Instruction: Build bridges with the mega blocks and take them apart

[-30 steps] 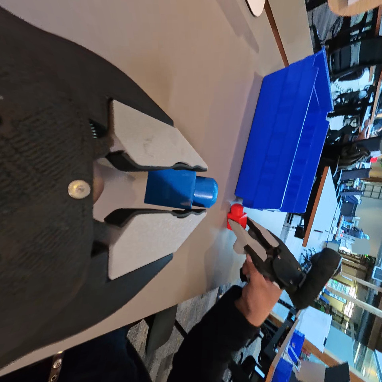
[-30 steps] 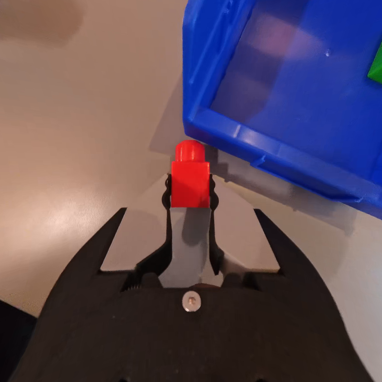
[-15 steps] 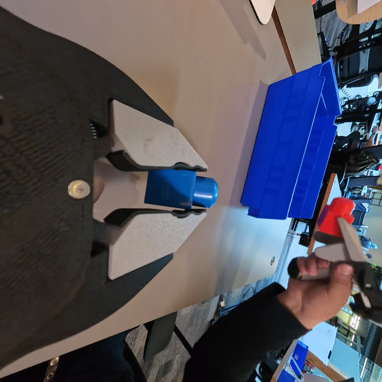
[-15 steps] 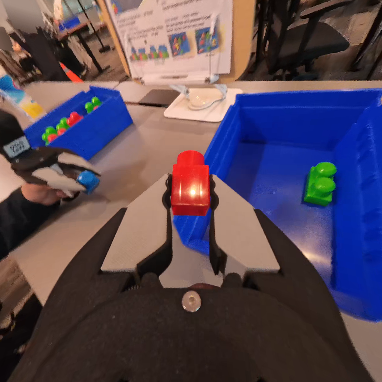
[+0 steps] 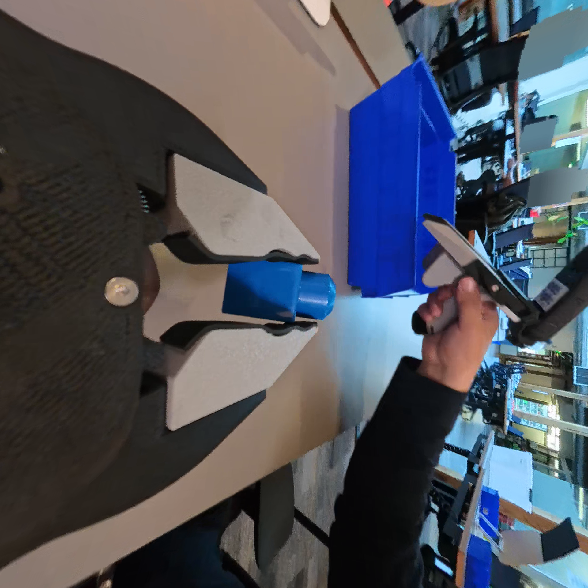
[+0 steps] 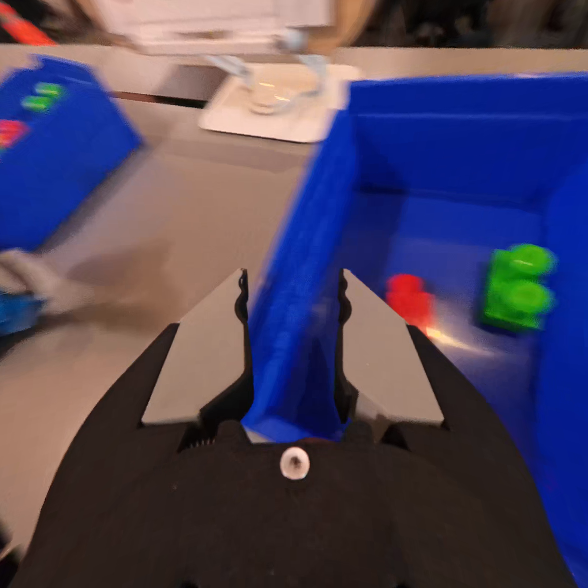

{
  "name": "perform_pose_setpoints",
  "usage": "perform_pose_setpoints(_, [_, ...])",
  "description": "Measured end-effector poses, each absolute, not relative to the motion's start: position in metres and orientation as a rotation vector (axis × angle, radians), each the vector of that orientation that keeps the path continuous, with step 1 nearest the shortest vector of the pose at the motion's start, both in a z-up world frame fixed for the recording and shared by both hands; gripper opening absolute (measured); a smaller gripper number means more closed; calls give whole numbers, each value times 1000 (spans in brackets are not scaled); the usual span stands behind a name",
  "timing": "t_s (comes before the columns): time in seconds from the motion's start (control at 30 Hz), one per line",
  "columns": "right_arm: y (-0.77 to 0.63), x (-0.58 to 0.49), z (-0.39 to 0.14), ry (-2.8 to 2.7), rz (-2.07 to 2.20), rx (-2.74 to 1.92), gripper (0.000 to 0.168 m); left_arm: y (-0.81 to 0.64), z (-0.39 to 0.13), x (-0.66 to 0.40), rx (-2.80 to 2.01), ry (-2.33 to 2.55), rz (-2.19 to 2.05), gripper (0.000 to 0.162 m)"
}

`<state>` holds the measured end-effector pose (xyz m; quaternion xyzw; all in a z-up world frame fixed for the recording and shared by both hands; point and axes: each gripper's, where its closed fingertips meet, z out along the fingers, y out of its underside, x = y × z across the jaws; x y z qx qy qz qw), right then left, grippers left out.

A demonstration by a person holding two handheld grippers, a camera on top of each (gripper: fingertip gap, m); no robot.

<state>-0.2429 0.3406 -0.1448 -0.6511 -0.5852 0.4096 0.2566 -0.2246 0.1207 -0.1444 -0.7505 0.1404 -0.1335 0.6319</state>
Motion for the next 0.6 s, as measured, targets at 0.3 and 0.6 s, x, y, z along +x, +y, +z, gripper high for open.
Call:
perform_pose_setpoints(0.3, [176, -226, -105, -1795, 1464, -1457, 58, 130, -153, -224, -1770, 426, 59, 33])
perform_pose_setpoints(0.6, [102, -242, -152, -2031, 1525, -1513, 36, 130, -148, -222, -1737, 454, 151, 34])
